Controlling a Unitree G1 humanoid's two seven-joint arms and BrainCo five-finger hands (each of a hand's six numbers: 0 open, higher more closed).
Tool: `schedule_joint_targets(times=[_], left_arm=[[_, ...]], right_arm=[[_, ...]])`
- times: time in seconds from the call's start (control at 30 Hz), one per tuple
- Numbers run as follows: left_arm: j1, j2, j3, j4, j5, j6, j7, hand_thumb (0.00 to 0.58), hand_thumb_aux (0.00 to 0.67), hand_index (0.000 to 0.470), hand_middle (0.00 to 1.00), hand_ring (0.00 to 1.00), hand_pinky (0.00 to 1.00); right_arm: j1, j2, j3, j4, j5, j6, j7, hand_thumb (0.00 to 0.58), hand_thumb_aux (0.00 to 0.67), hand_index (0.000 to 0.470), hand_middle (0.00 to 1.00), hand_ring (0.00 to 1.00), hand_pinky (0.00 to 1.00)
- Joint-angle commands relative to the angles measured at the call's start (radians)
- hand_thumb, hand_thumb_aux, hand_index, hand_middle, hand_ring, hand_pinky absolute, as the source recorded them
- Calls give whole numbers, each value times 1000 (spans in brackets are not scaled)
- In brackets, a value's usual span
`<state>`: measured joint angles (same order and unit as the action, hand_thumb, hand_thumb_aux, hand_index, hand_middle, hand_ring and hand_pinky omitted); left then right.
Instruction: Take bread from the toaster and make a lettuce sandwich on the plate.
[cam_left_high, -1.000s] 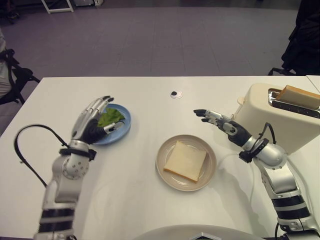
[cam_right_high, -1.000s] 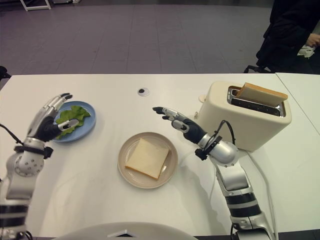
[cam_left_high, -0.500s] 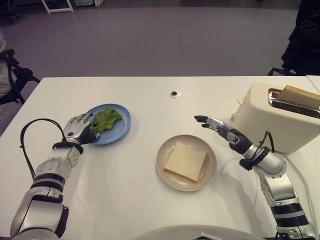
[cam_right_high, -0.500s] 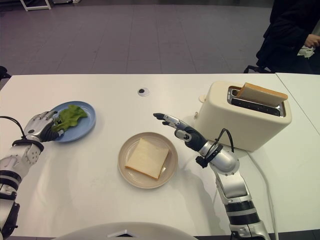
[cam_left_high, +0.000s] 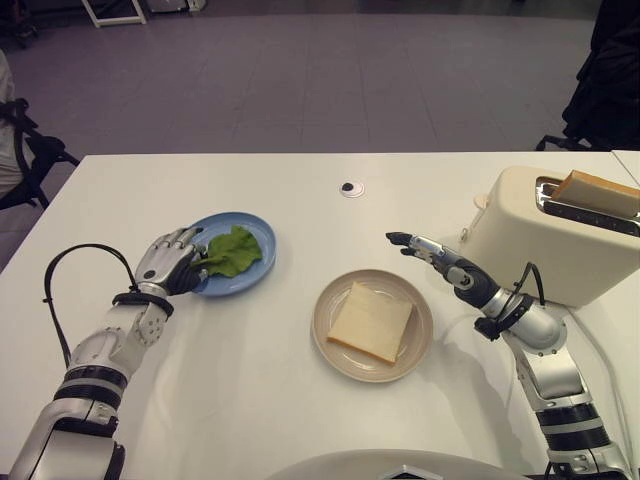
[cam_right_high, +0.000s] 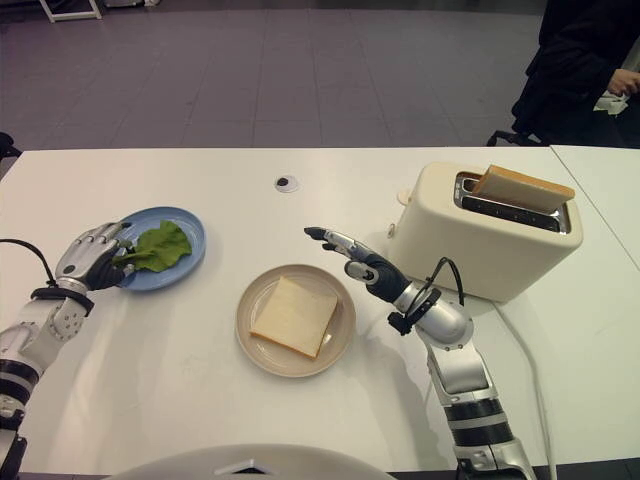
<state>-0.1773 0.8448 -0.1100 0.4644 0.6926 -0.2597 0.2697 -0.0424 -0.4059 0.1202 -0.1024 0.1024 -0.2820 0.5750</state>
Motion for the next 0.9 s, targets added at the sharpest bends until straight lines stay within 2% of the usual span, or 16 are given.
schedule_joint_targets(times=[0.03, 0.1, 0.17, 0.33, 0.47, 0.57, 0.9], left_arm=[[70, -18, 128, -300, -118, 29, -52, 580, 670, 470, 0, 0, 0], [114, -75, 150, -544, -161, 68, -106, 580, 670, 470, 0, 0, 0], [139, -147, 110, -730, -175, 111, -163, 580, 670, 470, 0, 0, 0], [163, -325, -56, -913, -155, 173, -269, 580, 670, 470, 0, 0, 0], [181, -421, -213, -907, -79, 176, -324, 580, 670, 470, 0, 0, 0], [205, -416, -286, -845, 27, 145, -329, 580, 670, 470, 0, 0, 0], [240, -382, -295, -661, 129, 55, -255, 580, 670, 470, 0, 0, 0]], right_arm=[[-20, 6, -31, 11, 5, -10, -17, 0, 0, 0, 0, 0, 0], [-27, 7, -50, 13, 15, -14, -24, 0, 0, 0, 0, 0, 0], [-30, 8, -67, 15, 23, -16, -27, 0, 0, 0, 0, 0, 0], [-36, 4, -98, 22, 41, -16, -26, 0, 0, 0, 0, 0, 0], [-42, 2, -112, 28, 49, -16, -23, 0, 0, 0, 0, 0, 0], [-44, 0, -122, 25, 52, -13, -23, 0, 0, 0, 0, 0, 0], [-29, 2, -120, 16, 47, -10, -16, 0, 0, 0, 0, 0, 0]])
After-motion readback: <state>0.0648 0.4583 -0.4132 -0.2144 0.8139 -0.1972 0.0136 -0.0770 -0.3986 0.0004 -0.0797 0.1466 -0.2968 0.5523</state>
